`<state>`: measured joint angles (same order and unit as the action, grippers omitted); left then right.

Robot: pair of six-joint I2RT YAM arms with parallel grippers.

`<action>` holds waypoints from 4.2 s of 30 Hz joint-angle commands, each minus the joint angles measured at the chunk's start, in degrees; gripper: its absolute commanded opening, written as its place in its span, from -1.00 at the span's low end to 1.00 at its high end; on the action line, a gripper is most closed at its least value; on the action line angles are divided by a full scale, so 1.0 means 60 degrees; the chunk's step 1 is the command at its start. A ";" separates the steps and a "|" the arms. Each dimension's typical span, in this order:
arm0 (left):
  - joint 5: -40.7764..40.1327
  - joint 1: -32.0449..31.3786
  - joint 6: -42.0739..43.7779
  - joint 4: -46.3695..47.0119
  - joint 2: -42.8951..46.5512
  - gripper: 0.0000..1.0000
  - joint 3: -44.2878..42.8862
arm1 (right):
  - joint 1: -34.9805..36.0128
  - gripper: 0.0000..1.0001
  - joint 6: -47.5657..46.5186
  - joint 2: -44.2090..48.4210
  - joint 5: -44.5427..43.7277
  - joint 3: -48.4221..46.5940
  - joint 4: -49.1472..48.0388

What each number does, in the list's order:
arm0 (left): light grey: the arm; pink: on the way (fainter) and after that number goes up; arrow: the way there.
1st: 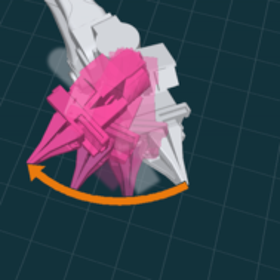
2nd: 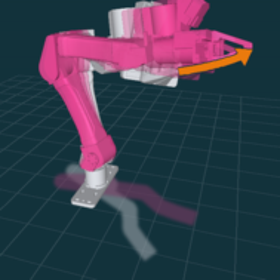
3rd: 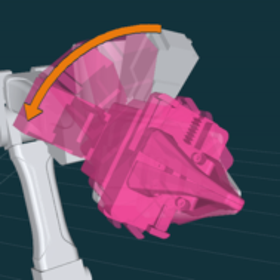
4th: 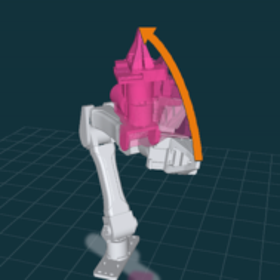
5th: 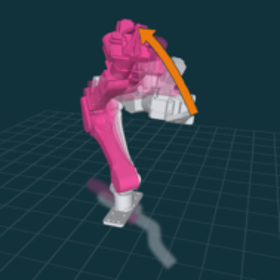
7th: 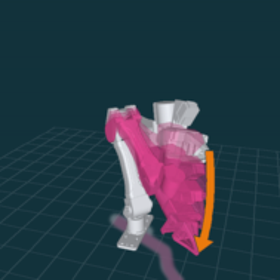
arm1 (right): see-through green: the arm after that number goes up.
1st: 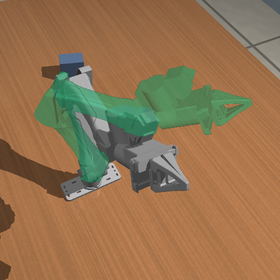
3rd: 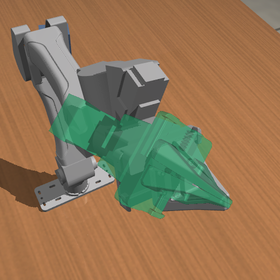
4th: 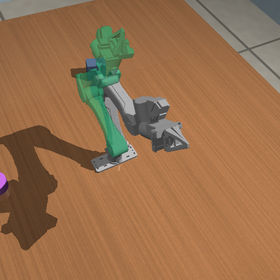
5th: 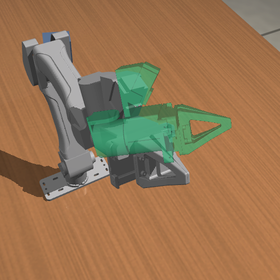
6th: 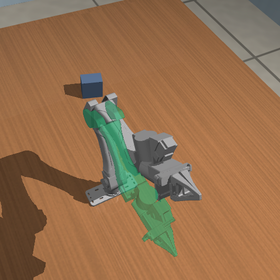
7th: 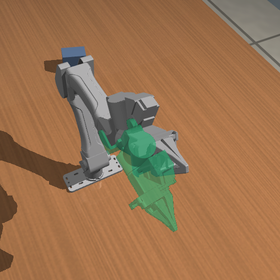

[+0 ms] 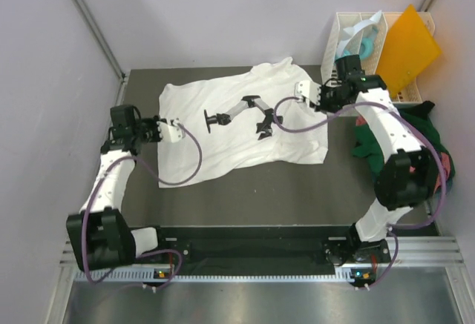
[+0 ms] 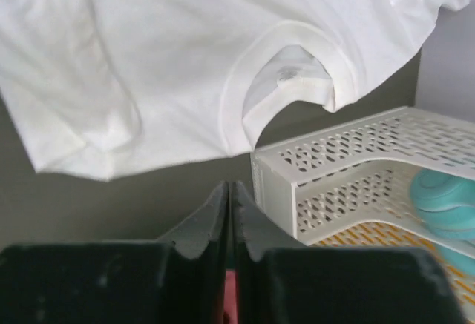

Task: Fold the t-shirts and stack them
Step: Flatten out the tshirt

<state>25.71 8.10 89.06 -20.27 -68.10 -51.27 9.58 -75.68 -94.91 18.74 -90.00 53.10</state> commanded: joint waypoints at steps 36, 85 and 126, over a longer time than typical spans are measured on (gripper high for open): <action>-0.4842 -0.1189 -0.5541 0.5447 -1.0739 -1.00 -0.8503 | 0.1025 -1.00 0.6212 -0.7955 -0.3006 -0.6021 -0.6448; -0.7375 -0.0500 -0.5203 0.2234 -1.2894 -1.00 -1.1173 | 0.0834 -1.00 0.5377 -0.8600 -0.5599 -0.6124 -0.4866; -0.1122 -0.1320 -0.4574 -0.3933 -0.3651 -1.00 -0.2416 | 0.0029 -1.00 0.3502 -0.2066 -0.0809 -0.0016 -0.0998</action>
<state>16.21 0.43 59.33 -43.46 -93.60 -69.95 10.52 -55.70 -106.59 11.97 -91.15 48.29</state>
